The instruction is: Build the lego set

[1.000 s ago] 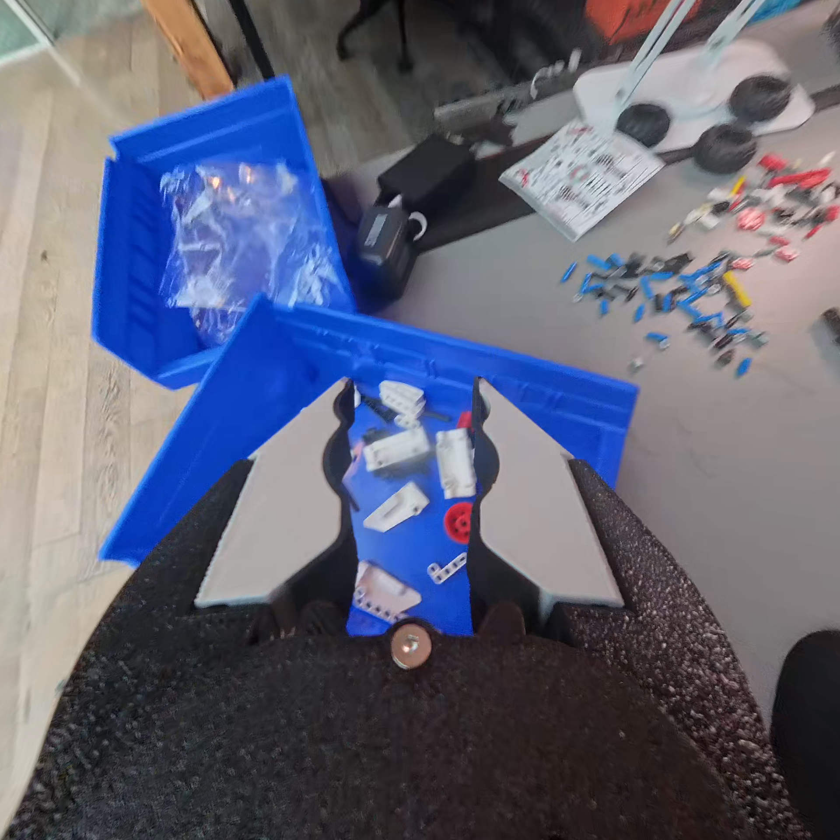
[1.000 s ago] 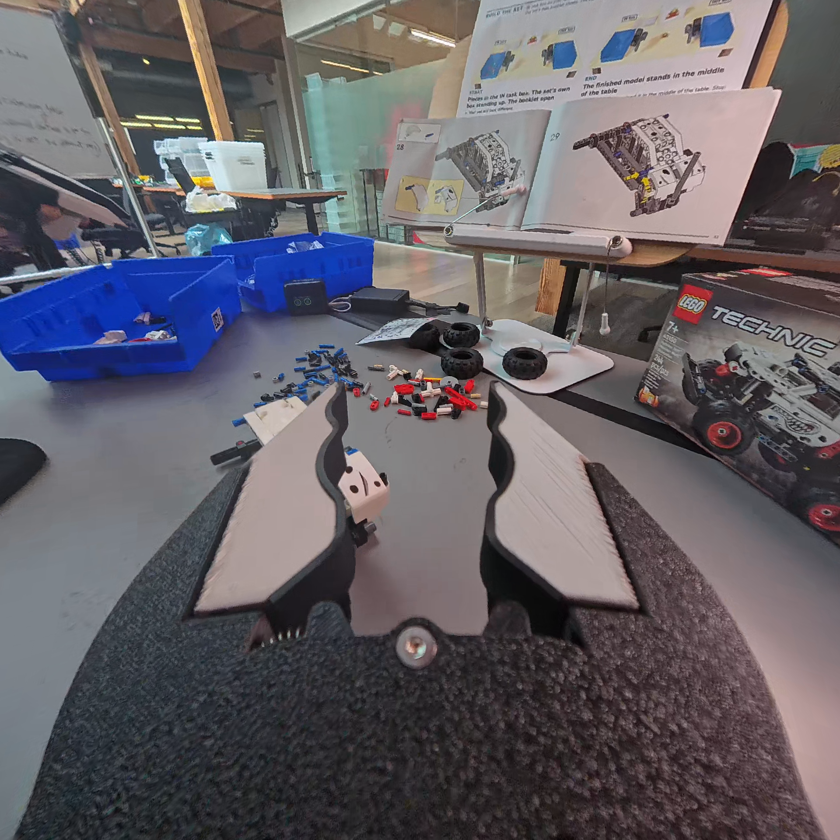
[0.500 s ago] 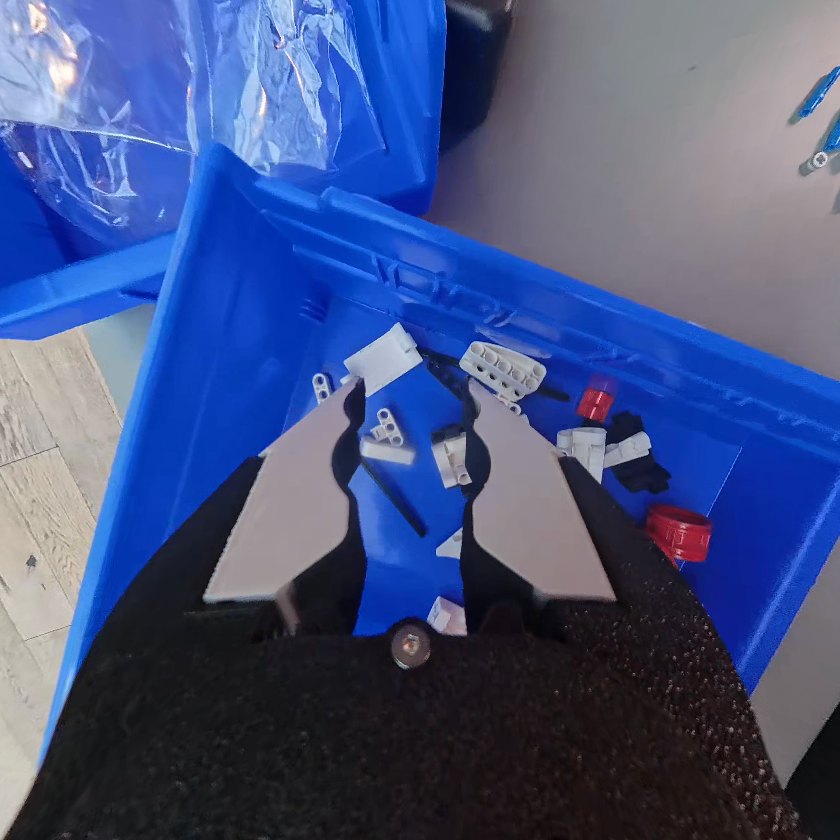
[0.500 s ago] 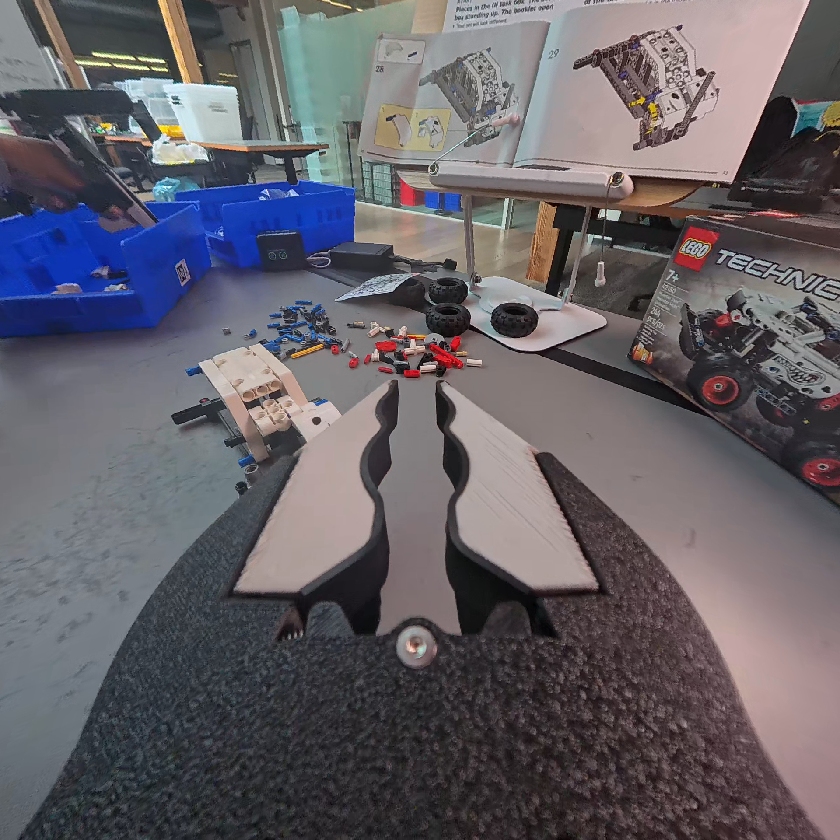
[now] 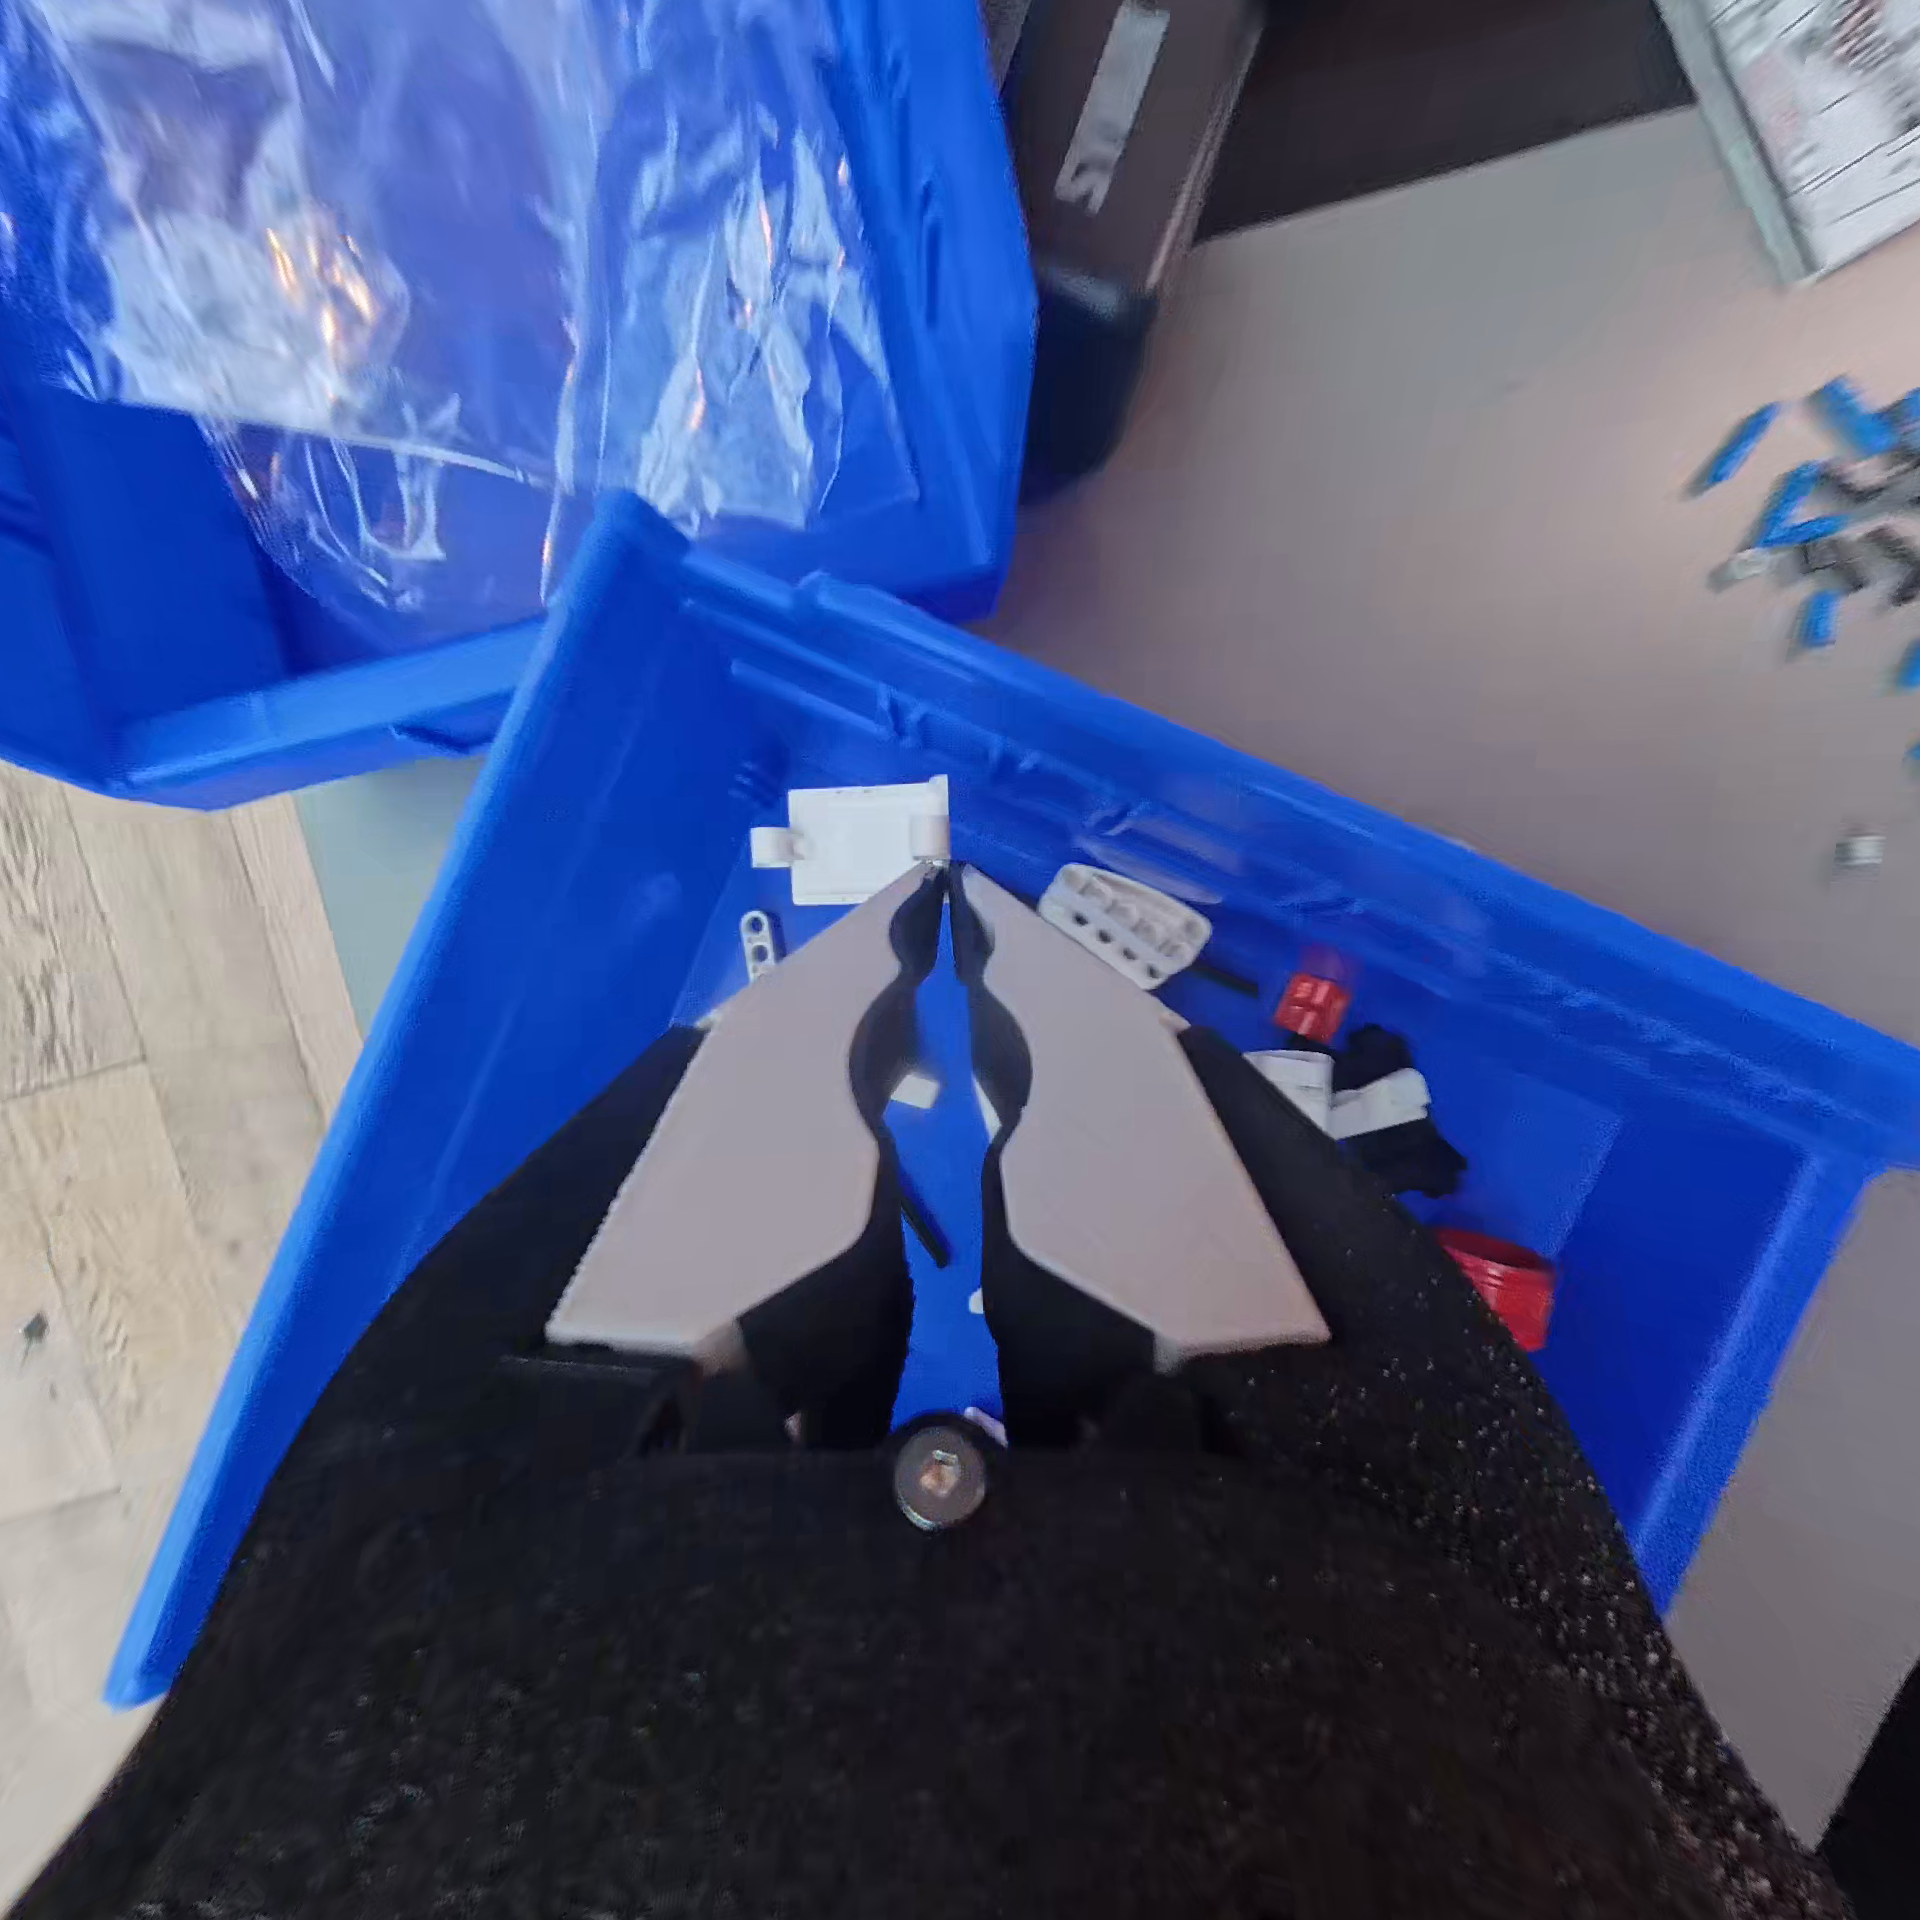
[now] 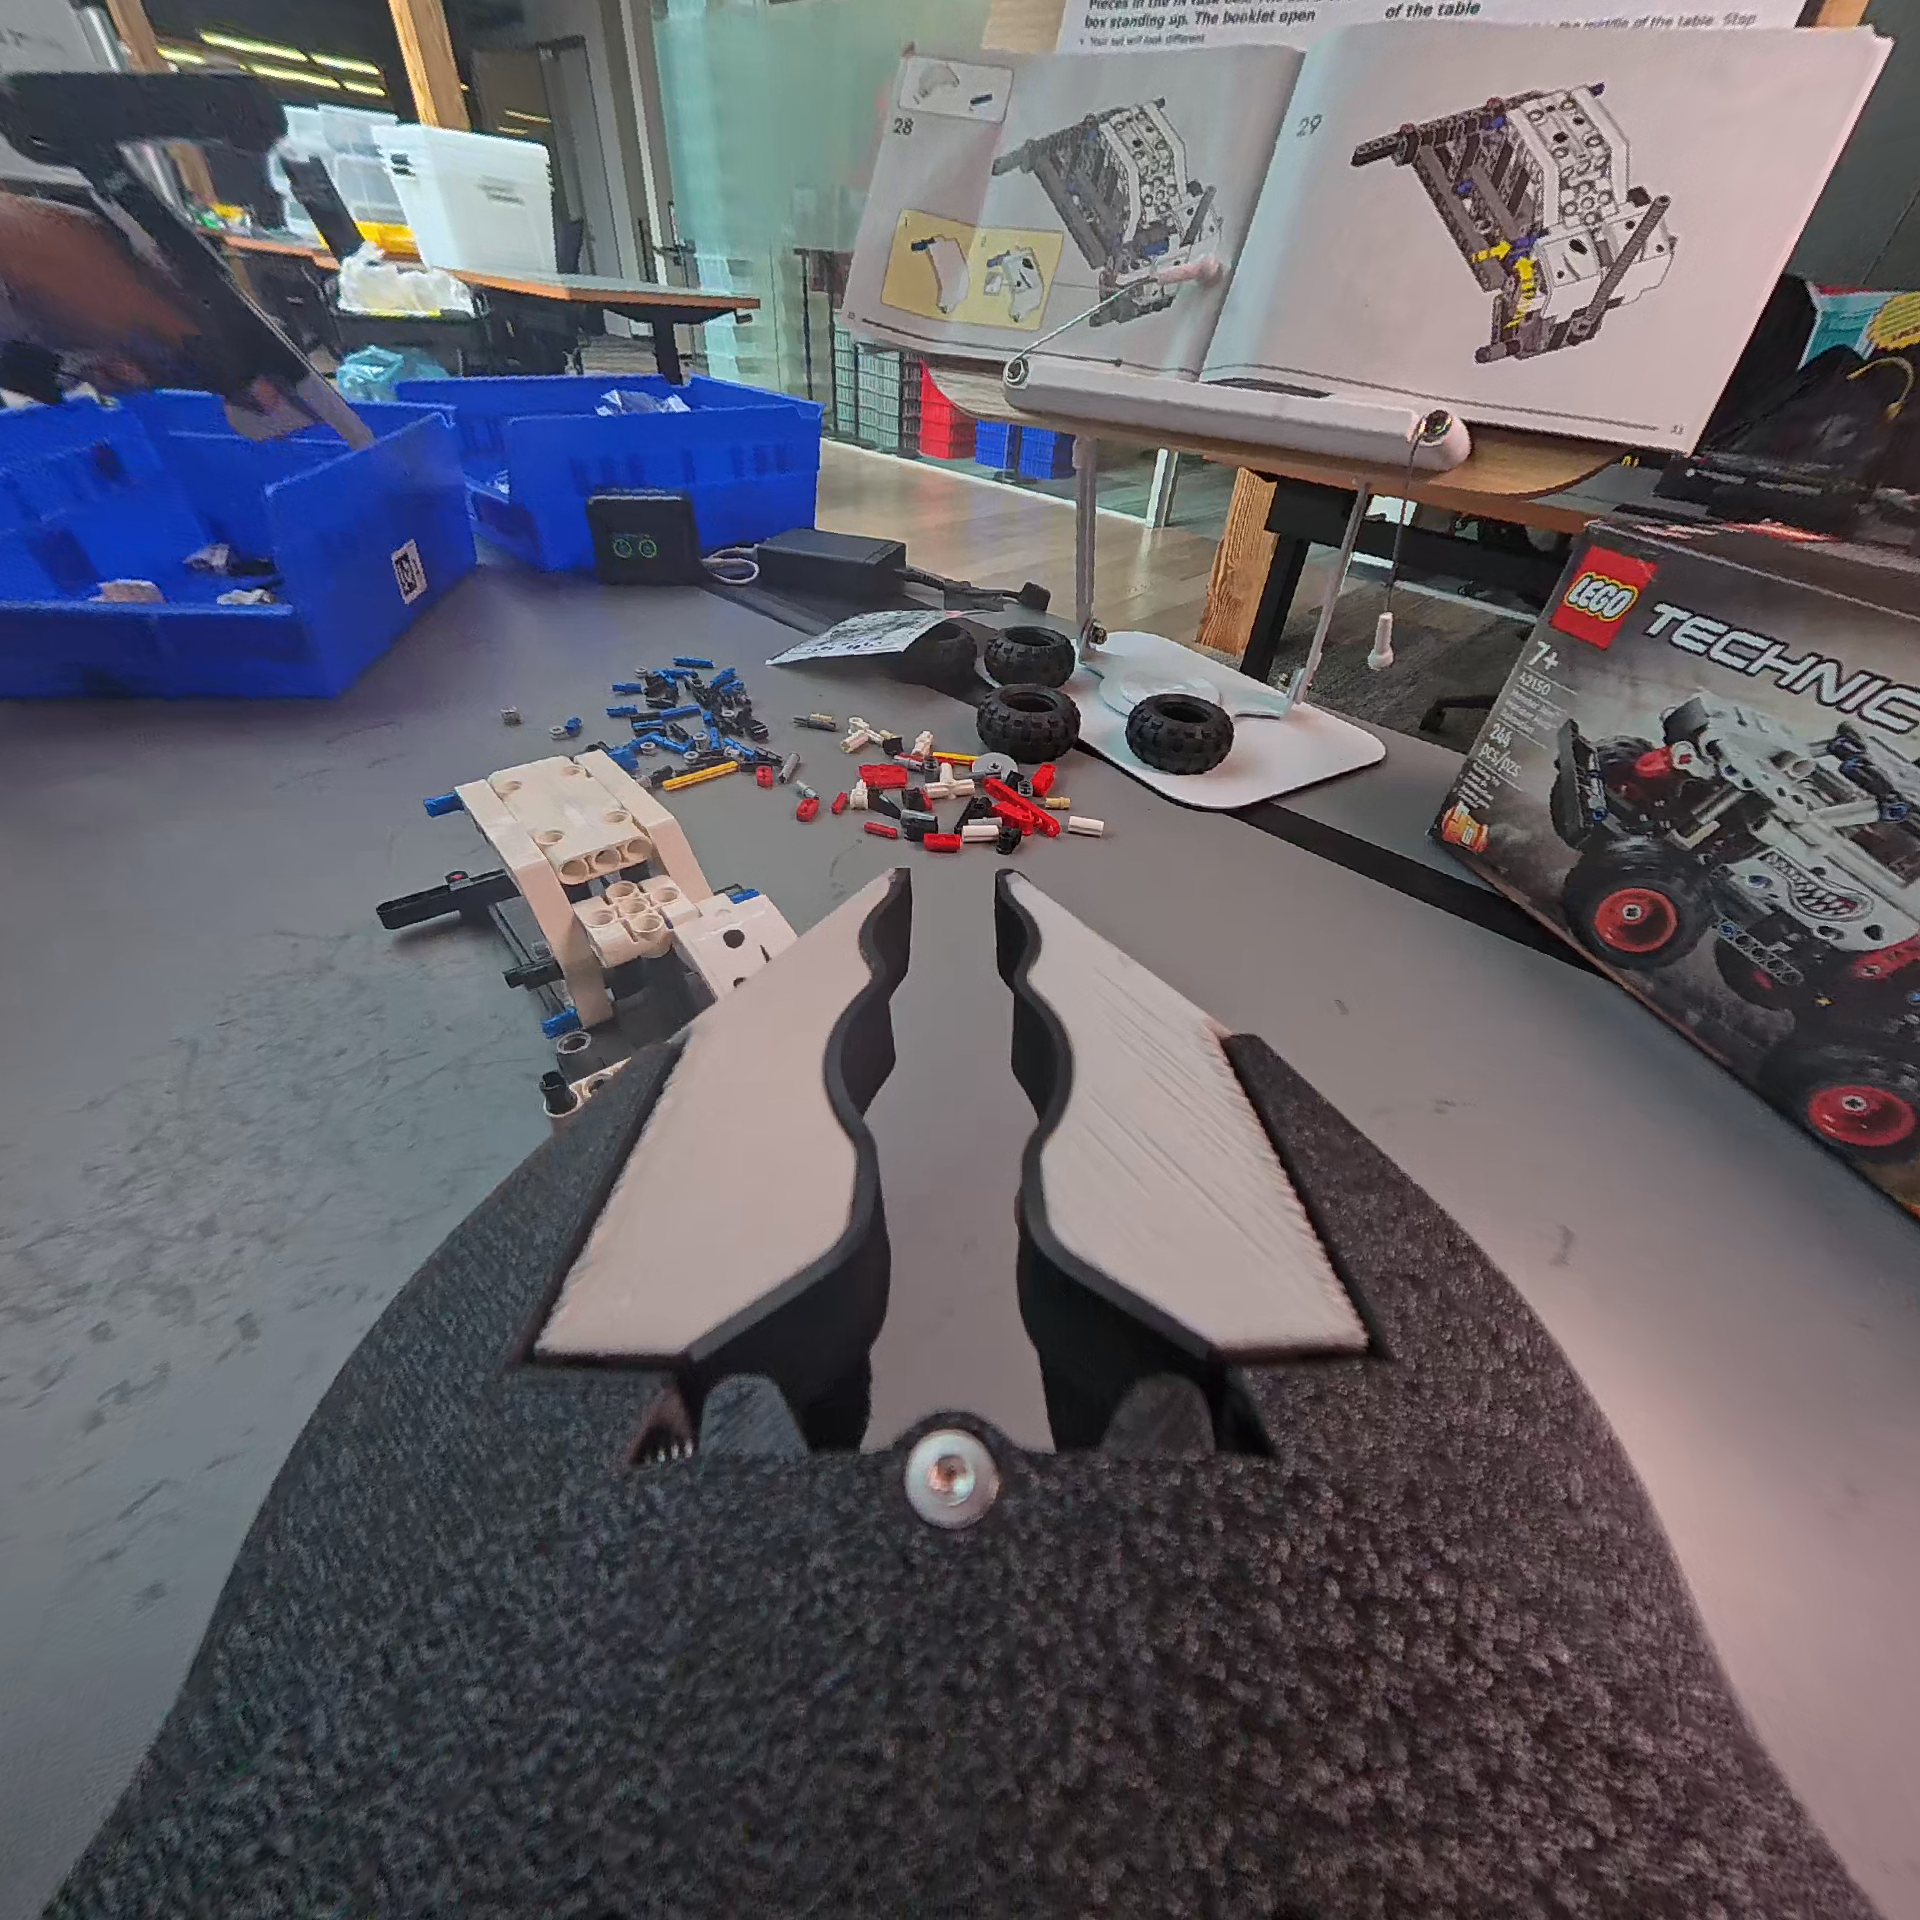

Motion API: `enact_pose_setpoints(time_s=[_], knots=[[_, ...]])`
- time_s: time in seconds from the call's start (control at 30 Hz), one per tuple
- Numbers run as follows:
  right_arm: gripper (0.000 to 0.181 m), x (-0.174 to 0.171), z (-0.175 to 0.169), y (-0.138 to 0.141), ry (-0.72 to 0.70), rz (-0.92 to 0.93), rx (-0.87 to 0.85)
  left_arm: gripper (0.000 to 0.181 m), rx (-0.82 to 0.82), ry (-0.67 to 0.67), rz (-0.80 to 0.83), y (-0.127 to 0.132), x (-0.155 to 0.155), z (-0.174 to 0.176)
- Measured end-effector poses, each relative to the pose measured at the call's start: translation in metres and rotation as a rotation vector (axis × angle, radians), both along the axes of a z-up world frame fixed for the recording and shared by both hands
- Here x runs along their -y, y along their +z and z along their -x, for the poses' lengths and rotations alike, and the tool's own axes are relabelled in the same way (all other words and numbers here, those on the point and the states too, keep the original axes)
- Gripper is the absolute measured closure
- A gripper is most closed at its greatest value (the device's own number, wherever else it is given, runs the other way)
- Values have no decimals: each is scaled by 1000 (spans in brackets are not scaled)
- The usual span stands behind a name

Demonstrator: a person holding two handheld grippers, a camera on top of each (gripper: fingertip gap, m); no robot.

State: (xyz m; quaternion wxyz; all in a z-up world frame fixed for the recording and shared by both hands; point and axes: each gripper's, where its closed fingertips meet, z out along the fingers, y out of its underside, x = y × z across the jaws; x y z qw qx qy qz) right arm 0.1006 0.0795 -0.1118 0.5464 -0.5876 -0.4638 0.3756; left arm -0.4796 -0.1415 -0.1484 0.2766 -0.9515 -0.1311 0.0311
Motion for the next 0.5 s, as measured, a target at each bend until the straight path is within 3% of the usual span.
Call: enact_pose_setpoints(time_s=[0.1,0.2,0.27,0.37,0.5], knots=[[166,7,3,7,23,-20,-18,180,84,-146,-291,68,-13,-58],[162,21,10,17,50,-93,-33,180,330,-407,-660,142,-20,-163],[148,37,19,26,72,-183,-37,180,527,-544,-857,176,-15,-232],[132,71,35,41,121,-369,-45,181,789,-694,-1023,187,-7,-321],[130,128,57,57,263,-543,-39,181,1177,-768,-1023,153,-19,-411]])
